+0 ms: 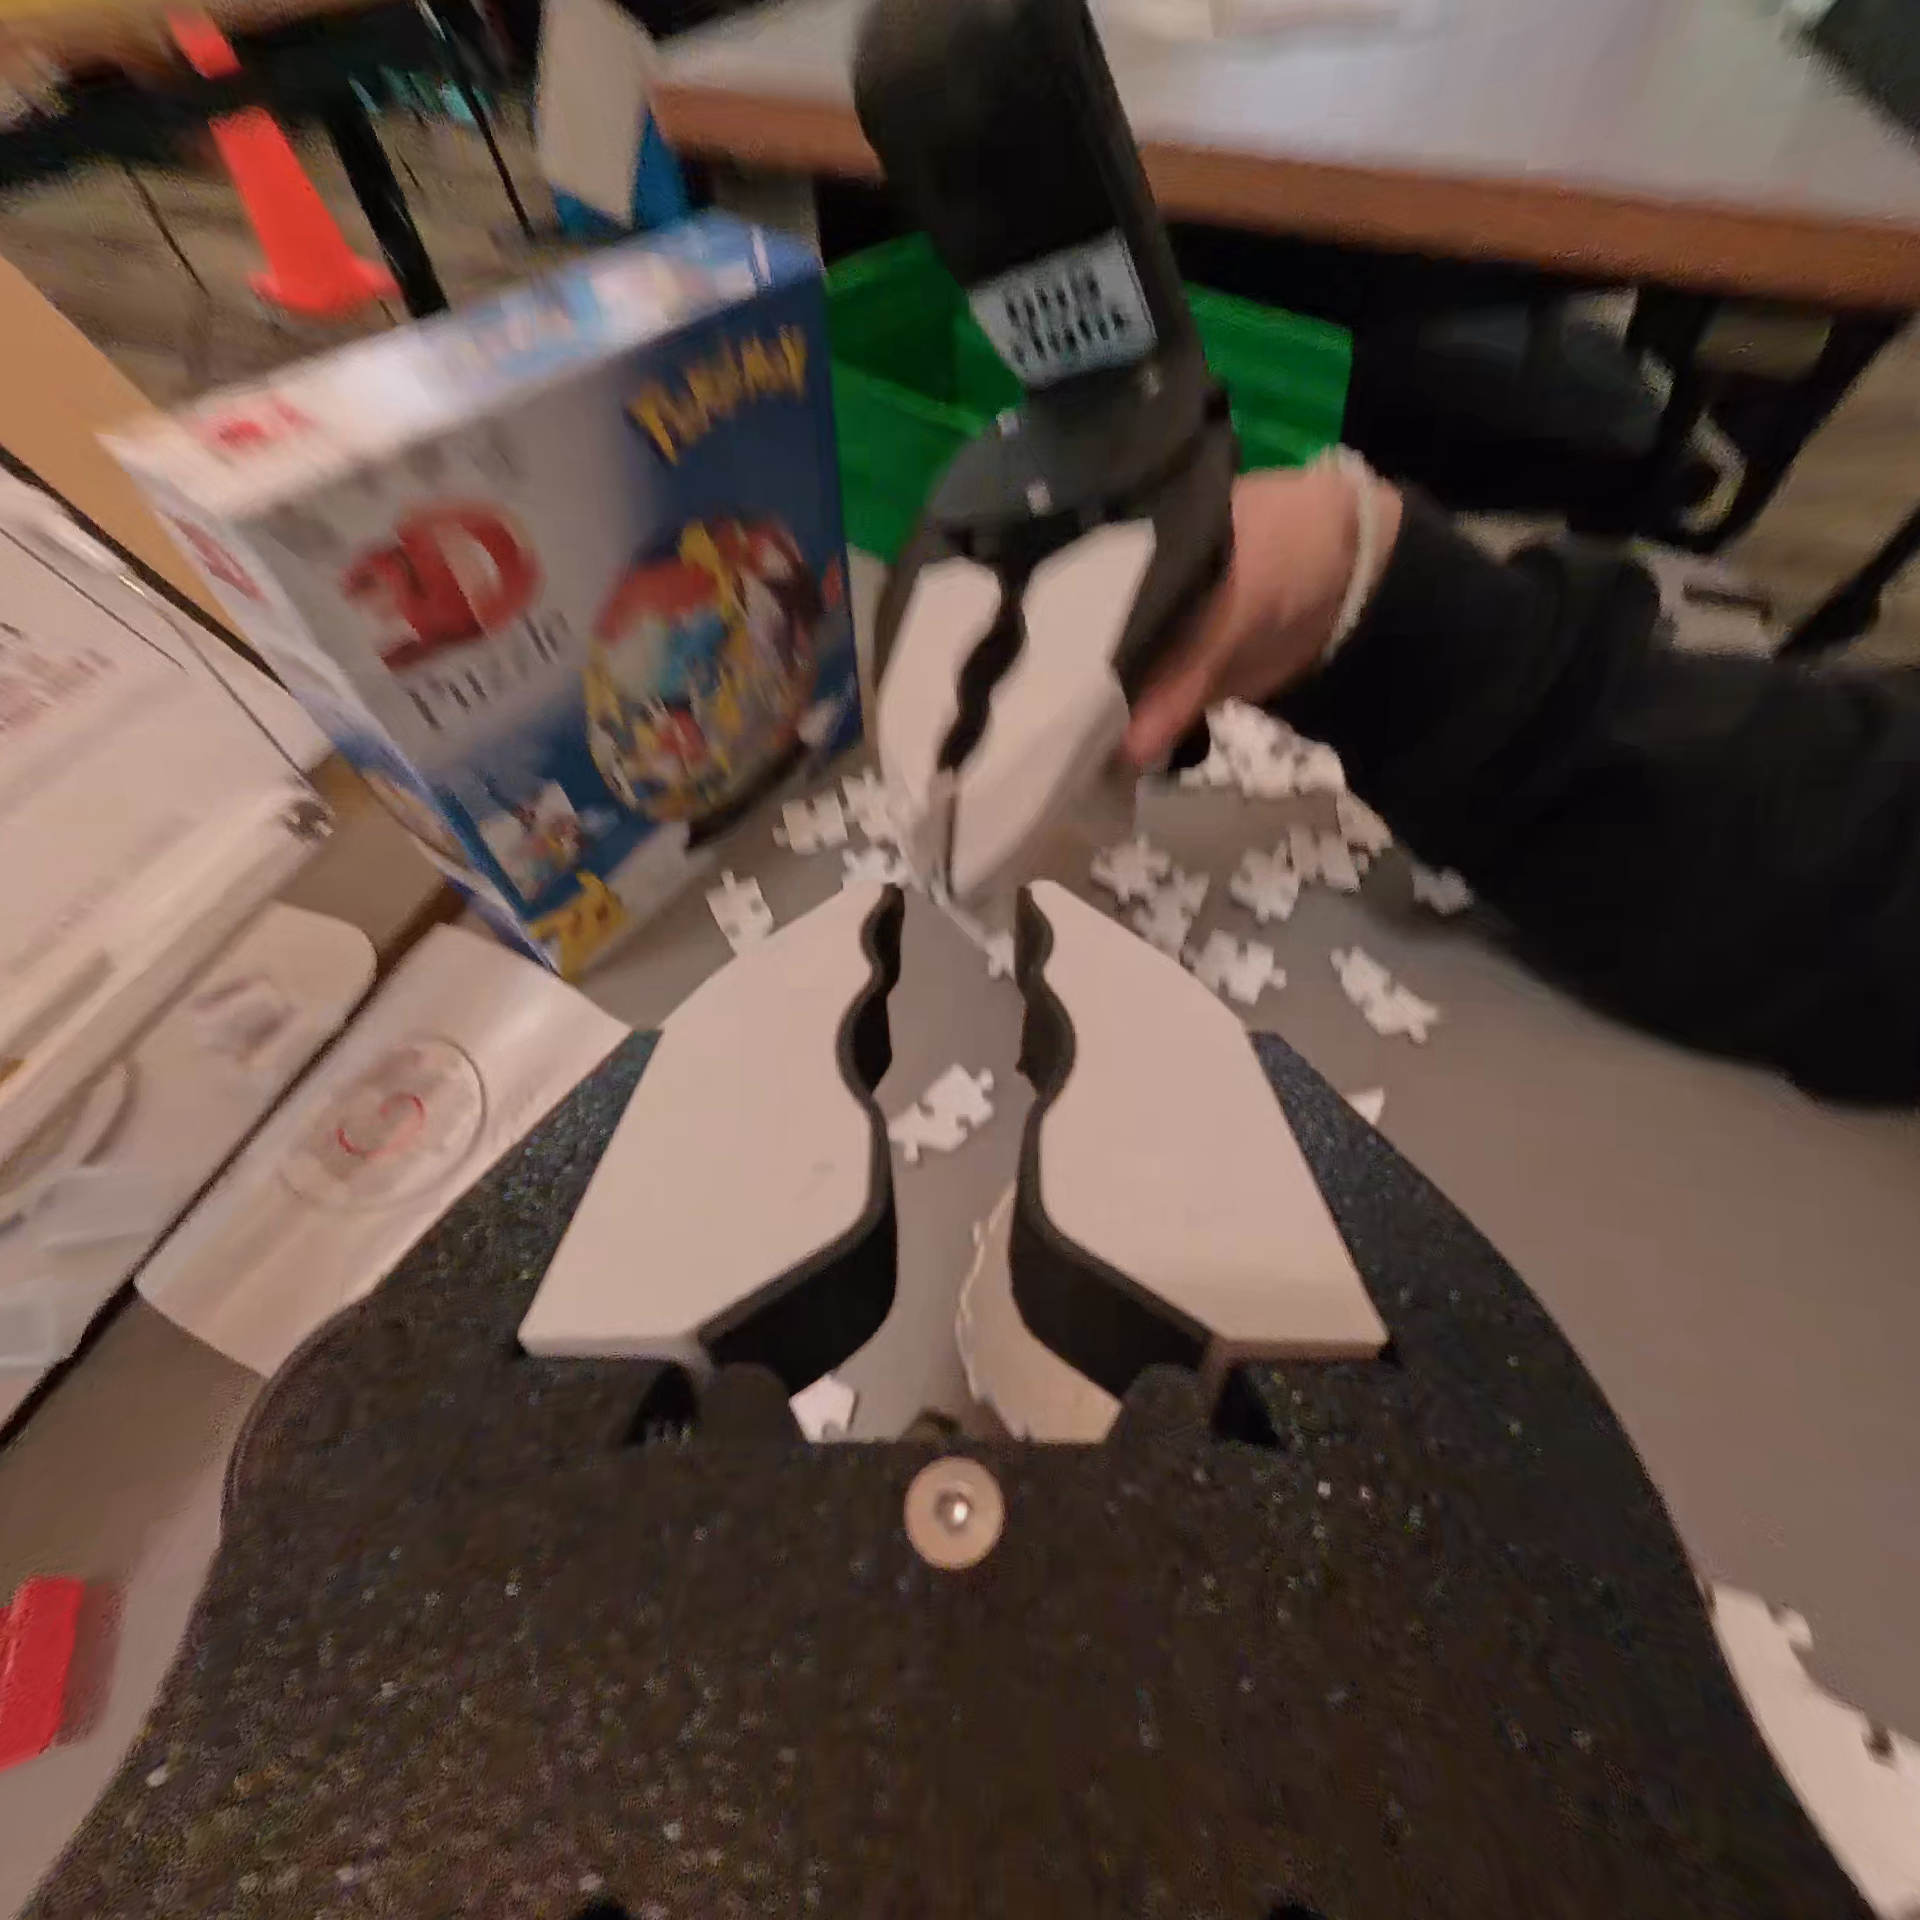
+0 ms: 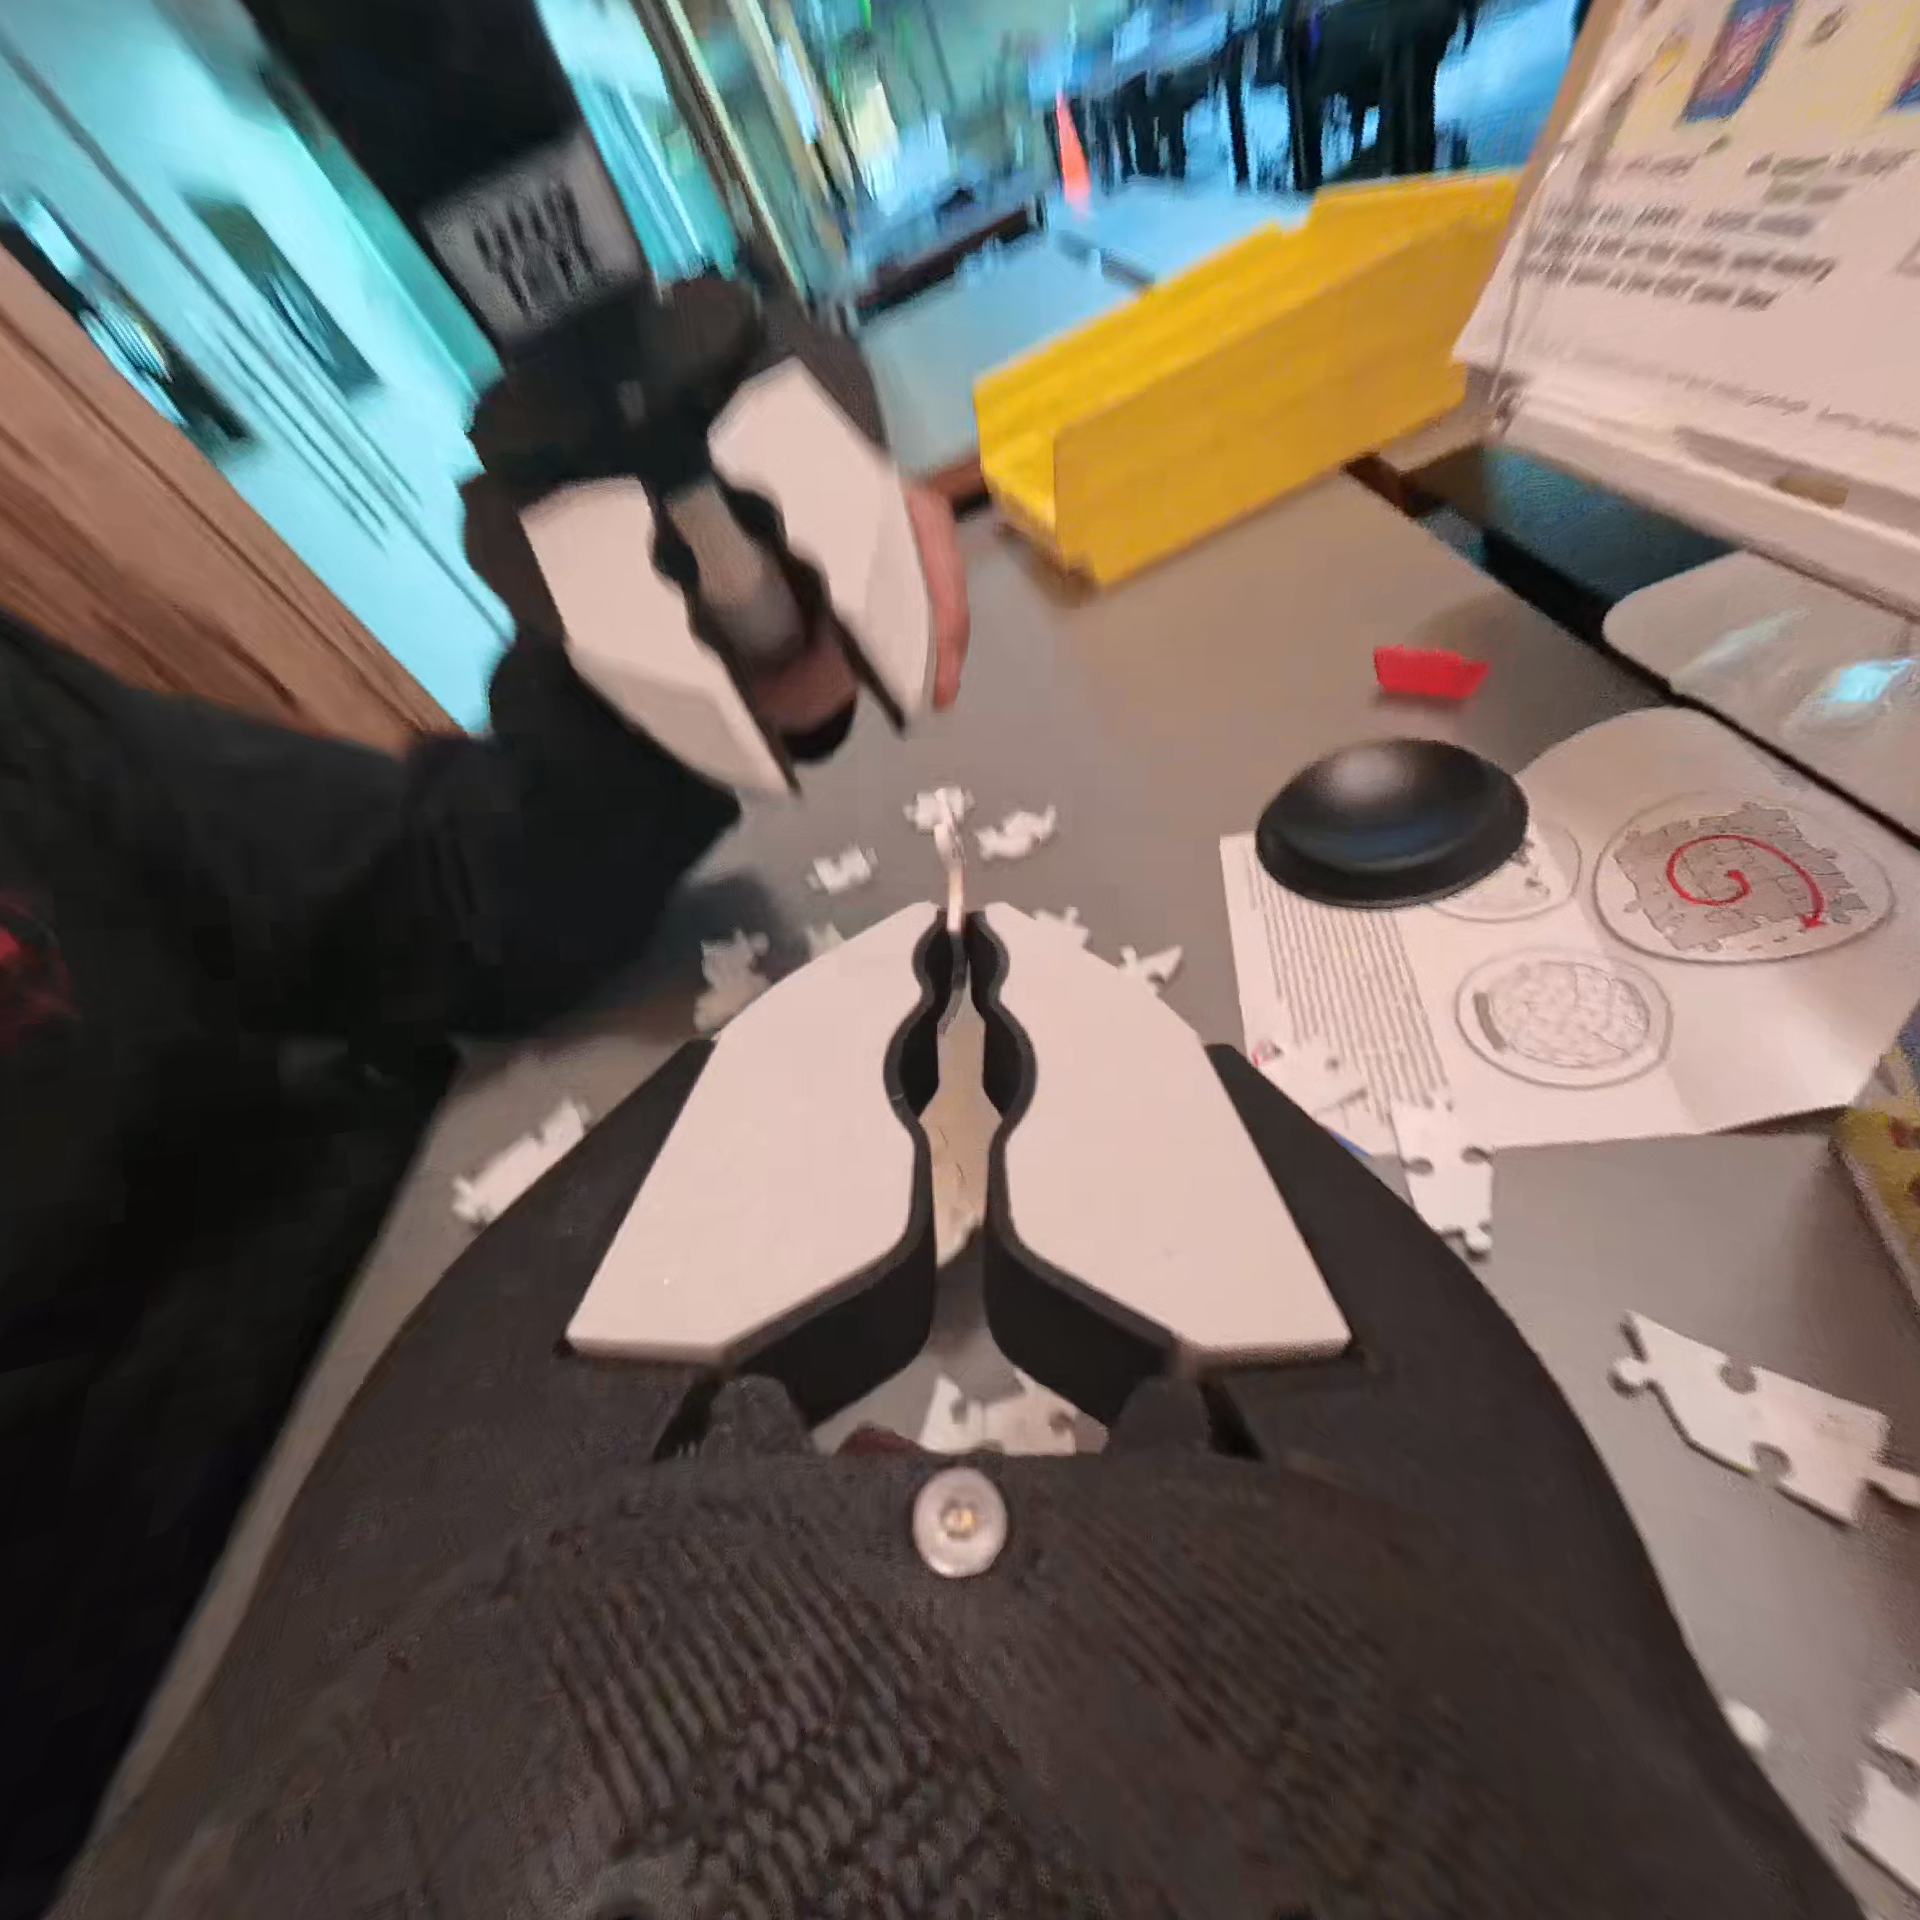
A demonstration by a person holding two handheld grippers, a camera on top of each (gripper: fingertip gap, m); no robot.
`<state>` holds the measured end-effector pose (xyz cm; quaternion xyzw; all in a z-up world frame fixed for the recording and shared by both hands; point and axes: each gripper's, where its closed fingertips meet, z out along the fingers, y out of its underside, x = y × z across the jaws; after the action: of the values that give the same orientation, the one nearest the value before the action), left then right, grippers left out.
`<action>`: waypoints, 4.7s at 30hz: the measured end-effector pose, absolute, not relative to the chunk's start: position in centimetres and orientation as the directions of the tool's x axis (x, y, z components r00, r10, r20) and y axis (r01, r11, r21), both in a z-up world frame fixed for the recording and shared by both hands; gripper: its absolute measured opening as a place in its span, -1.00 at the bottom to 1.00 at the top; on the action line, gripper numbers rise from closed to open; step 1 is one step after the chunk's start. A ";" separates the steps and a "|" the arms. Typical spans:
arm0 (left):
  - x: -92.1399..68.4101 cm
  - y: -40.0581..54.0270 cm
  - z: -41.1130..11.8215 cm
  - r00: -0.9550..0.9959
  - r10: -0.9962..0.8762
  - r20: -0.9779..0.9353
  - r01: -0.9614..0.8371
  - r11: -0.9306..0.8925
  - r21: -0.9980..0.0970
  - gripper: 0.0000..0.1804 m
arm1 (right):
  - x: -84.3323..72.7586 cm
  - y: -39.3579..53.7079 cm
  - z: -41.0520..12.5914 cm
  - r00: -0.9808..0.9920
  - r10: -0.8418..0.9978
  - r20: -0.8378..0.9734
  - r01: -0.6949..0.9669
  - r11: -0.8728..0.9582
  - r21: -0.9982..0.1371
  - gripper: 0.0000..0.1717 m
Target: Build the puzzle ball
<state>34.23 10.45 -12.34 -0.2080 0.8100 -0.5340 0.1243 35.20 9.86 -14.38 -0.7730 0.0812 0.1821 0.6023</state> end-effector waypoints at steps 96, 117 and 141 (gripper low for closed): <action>37.0 12.1 -14.0 -0.720 -0.559 -0.412 -0.038 0.625 -0.780 -0.97 | 35.6 11.4 -10.8 0.998 -0.020 0.058 0.056 -0.117 -0.992 -0.98; 35.2 10.7 -11.1 -0.853 -0.519 0.044 -0.190 0.230 -0.954 -0.99 | 34.5 10.5 -8.7 0.998 0.055 -0.003 -0.005 0.029 -1.000 -0.74; 27.6 16.4 -23.9 -0.559 -0.726 0.400 -0.777 0.291 -0.558 -0.47 | 31.5 16.5 -18.3 0.864 0.479 -0.156 0.080 -0.436 -0.897 -0.98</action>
<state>27.57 16.44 -23.91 -0.4682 0.8025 -0.3681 -0.0347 31.51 16.52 -18.25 -0.8237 -0.1698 0.1982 0.5033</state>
